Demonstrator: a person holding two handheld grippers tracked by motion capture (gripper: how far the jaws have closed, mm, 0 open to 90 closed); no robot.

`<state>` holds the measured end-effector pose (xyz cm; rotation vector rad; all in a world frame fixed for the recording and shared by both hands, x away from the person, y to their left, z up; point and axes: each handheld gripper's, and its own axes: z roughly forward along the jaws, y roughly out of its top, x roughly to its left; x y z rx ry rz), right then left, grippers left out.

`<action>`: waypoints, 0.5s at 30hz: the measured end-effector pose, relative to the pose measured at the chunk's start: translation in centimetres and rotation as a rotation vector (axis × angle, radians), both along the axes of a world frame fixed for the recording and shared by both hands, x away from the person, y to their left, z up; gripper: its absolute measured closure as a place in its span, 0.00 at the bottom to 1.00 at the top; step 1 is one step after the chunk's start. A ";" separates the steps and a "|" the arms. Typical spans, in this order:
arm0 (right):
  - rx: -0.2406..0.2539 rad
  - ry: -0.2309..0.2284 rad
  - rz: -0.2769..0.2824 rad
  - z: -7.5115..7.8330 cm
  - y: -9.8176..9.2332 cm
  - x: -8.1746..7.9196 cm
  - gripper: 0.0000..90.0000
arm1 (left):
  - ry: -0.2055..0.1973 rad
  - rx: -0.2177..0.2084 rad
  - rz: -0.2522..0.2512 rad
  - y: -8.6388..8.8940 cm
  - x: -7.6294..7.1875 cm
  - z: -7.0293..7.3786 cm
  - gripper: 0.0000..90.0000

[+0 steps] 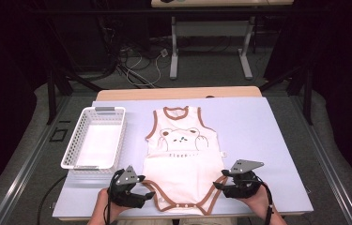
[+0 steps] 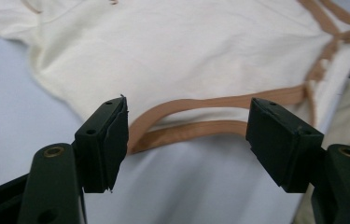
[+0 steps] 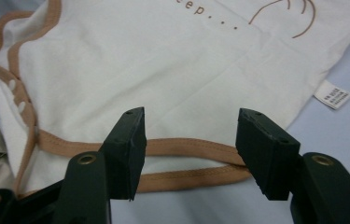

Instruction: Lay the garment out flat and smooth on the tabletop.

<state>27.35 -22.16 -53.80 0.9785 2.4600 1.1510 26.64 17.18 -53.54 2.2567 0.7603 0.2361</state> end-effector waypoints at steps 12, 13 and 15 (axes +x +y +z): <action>0.018 0.059 -0.140 -1.1 -2.2 1.8 0.56 | -0.008 0.070 0.164 0.9 1.4 -1.2 0.50; 0.015 0.059 -0.147 -1.2 -2.3 1.9 0.57 | 0.001 0.071 0.167 0.9 1.4 -1.2 0.51; 0.019 0.070 -0.155 -1.2 -2.5 2.0 0.58 | 0.007 0.072 0.170 0.9 1.6 -1.4 0.52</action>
